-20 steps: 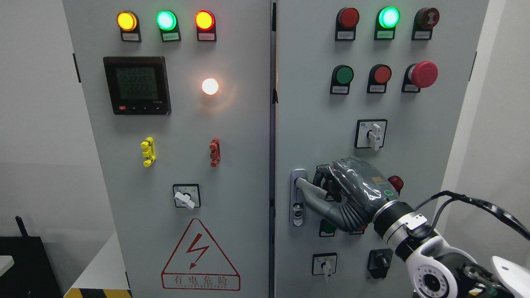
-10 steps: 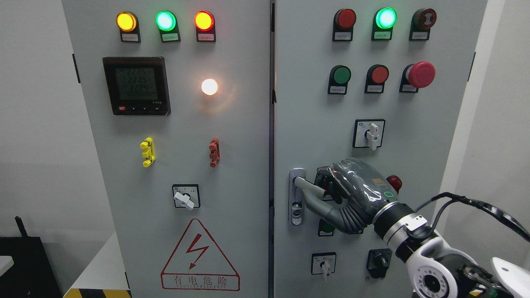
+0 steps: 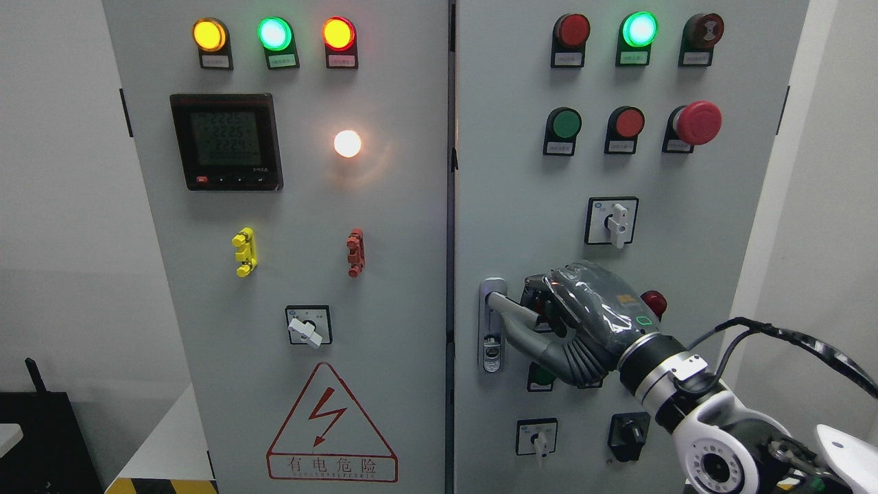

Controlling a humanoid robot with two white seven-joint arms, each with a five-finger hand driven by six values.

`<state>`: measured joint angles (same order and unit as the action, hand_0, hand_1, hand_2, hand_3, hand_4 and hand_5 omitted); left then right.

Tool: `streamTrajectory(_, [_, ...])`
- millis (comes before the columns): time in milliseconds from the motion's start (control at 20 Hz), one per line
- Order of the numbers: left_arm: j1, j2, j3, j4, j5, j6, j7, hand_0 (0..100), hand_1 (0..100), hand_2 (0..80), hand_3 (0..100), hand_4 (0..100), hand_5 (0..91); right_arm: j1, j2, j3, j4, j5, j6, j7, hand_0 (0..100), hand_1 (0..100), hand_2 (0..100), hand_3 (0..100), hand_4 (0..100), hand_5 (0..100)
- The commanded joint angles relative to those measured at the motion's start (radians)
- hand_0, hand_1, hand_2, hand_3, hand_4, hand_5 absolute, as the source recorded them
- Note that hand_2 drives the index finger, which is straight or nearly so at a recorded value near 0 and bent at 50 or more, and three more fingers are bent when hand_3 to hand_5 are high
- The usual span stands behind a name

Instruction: Release door handle

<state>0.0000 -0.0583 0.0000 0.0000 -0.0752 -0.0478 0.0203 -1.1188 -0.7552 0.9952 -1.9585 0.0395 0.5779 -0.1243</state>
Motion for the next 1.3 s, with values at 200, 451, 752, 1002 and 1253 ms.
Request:
streamTrajectory(200, [-0.003,0.000,0.002,0.009,0.000,0.000,0.000,12,39,0.0,0,0,0.0,-0.018,0.010,-0.003,0.004,0.002,0.000,-0.005,56,27,59,100,100,100])
streamTrajectory(451, [-0.002,0.000,0.002,0.009,0.000,0.000,0.000,12,39,0.0,0,0,0.0,-0.026,0.020,-0.003,0.007,0.003,0.000,-0.003,56,27,58,100,100,100])
streamTrajectory(752, [-0.003,0.000,0.002,0.009,0.000,0.000,0.000,12,39,0.0,0,0,0.0,-0.041,0.053,-0.001,0.030,0.005,0.000,-0.005,56,28,58,100,100,100])
streamTrajectory(1002, [-0.002,0.000,0.002,0.009,0.000,-0.001,0.000,12,39,0.0,0,0,0.0,-0.046,0.074,-0.001,0.044,0.005,0.000,-0.021,56,29,57,100,100,100])
streamTrajectory(1253, [-0.002,0.000,0.002,0.009,0.000,0.000,0.000,12,39,0.0,0,0,0.0,-0.047,0.103,0.000,0.053,0.007,0.000,-0.032,55,31,56,100,100,100])
